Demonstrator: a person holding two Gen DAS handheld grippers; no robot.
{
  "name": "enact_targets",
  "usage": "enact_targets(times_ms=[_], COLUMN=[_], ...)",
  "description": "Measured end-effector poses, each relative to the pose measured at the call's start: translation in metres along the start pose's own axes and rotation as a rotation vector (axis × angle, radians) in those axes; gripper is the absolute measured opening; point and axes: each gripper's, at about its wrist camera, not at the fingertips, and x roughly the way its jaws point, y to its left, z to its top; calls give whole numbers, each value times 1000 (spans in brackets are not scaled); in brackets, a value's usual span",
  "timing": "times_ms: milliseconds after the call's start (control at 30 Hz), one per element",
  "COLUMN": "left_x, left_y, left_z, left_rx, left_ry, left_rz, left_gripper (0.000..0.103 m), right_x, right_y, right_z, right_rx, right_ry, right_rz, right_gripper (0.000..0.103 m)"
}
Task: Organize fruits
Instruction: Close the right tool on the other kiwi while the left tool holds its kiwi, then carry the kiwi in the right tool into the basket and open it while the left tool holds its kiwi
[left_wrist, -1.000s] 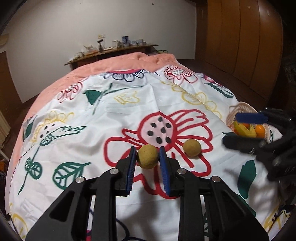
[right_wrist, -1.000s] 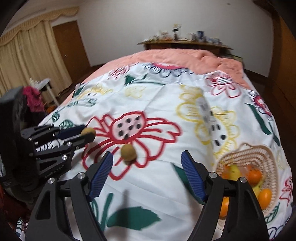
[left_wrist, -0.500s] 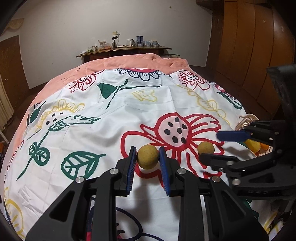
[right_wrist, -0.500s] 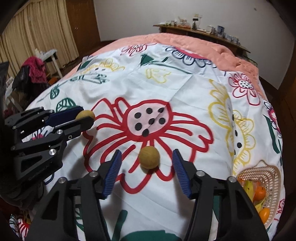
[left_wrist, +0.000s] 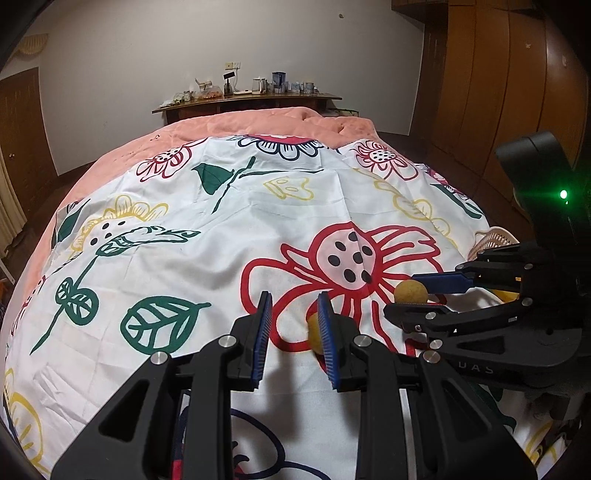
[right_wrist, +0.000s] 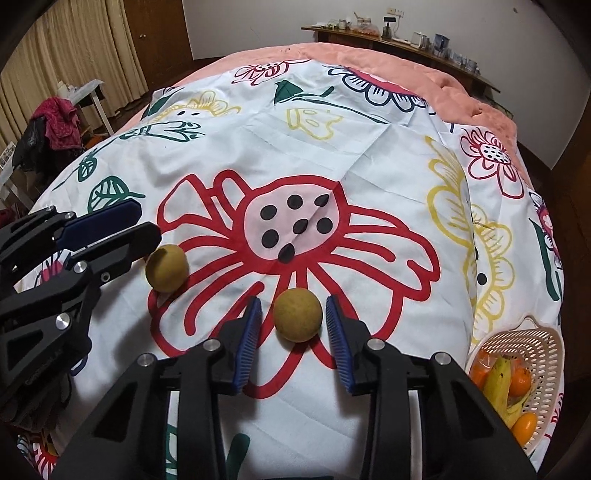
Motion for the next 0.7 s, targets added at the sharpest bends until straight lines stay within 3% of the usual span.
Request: enact_targets(times_ms=[167,467,567,700], left_x=[1,6,7,8], left_y=[-1,-2,-5,-8], left_z=[0,0,-2,-3], left_rx=[-4,7,29,49], left_ry=[4,25,35,46], left_rz=[-8,-68,-100,-120], left_gripper=[26,28,39,40], right_x=[-2,-16,-17,-18], right_y=[-2,-8,-11,-16], right_z=[-1,-6,-7,-8], right_rx=[16,46,60,82], right_ry=[-12,-80,-88,-98], right_rz=[3,22,31,45], right_gripper=[26,26,26,26])
